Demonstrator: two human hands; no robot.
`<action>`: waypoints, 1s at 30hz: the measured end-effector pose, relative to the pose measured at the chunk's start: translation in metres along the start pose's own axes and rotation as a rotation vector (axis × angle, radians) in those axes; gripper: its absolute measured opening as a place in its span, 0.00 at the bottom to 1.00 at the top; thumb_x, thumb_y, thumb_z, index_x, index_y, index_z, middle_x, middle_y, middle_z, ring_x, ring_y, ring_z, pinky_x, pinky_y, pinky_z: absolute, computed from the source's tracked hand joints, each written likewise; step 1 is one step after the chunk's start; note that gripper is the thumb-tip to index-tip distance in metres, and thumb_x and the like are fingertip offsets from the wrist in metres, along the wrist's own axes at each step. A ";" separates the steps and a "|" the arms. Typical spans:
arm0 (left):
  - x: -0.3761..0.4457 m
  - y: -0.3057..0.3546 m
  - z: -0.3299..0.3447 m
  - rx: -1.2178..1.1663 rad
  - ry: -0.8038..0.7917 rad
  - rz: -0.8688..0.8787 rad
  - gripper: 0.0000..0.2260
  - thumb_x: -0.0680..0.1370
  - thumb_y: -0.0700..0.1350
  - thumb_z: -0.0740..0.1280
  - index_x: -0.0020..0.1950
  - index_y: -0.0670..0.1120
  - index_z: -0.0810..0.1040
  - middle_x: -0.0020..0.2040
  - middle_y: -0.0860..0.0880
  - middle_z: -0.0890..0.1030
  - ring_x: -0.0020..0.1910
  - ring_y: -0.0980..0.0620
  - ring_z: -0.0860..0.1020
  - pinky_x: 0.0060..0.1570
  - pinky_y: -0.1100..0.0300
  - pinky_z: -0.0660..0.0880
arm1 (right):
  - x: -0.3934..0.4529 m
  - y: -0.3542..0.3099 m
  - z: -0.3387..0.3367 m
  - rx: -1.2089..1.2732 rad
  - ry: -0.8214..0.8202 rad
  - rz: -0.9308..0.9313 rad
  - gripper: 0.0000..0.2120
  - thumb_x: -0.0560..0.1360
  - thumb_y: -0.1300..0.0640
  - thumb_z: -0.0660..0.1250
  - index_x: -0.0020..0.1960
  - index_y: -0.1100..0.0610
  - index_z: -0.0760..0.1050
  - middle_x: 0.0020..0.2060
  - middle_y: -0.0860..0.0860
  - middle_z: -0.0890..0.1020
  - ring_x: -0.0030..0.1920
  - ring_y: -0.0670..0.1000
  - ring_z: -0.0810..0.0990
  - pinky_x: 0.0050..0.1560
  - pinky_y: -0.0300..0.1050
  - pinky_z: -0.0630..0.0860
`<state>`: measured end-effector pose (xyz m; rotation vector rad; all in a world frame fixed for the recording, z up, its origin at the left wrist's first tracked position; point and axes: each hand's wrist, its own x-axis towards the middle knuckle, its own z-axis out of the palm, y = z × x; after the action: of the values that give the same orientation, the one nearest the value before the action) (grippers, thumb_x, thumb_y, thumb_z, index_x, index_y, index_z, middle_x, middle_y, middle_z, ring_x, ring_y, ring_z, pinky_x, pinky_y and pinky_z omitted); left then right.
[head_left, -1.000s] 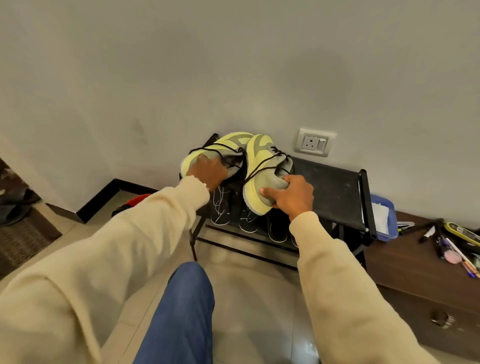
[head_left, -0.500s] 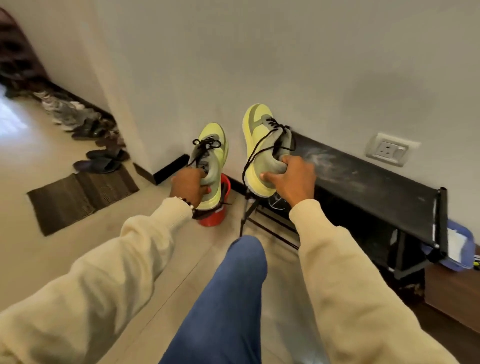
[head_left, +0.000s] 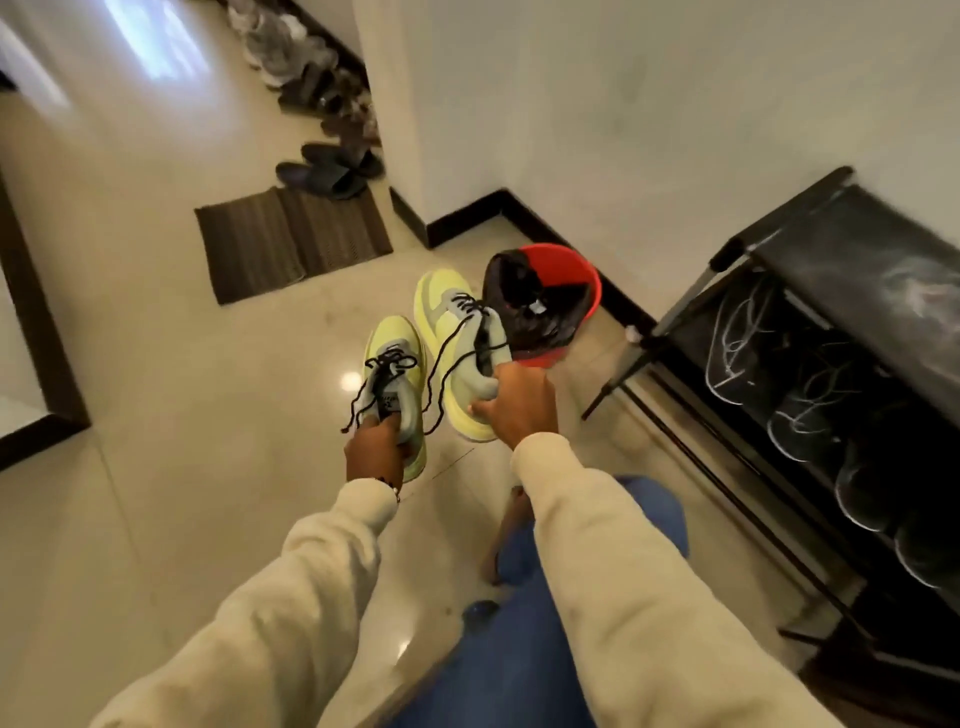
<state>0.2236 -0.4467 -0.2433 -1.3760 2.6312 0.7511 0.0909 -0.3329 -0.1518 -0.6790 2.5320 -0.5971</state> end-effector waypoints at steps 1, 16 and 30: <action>0.006 -0.009 0.014 -0.003 -0.021 -0.035 0.13 0.75 0.41 0.69 0.59 0.40 0.79 0.57 0.38 0.76 0.53 0.34 0.75 0.45 0.52 0.68 | 0.011 0.001 0.017 -0.025 -0.049 0.005 0.17 0.70 0.51 0.73 0.51 0.61 0.76 0.50 0.60 0.79 0.52 0.62 0.78 0.44 0.46 0.70; 0.039 -0.084 0.185 -0.009 -0.235 -0.468 0.15 0.76 0.42 0.66 0.61 0.39 0.76 0.58 0.37 0.75 0.53 0.37 0.76 0.46 0.53 0.69 | 0.086 0.078 0.233 -0.194 -0.445 0.040 0.11 0.79 0.62 0.61 0.59 0.64 0.74 0.55 0.62 0.79 0.55 0.60 0.78 0.51 0.47 0.75; 0.014 -0.098 0.207 0.014 -0.454 -0.452 0.16 0.76 0.40 0.66 0.64 0.42 0.74 0.62 0.40 0.75 0.61 0.38 0.73 0.56 0.50 0.72 | 0.078 0.091 0.238 -0.190 -0.808 0.122 0.14 0.77 0.61 0.64 0.62 0.64 0.70 0.59 0.60 0.76 0.60 0.59 0.74 0.52 0.44 0.70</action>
<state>0.2612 -0.4089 -0.4664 -1.5014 1.8923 0.8500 0.1217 -0.3721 -0.4139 -0.6515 1.8535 -0.0074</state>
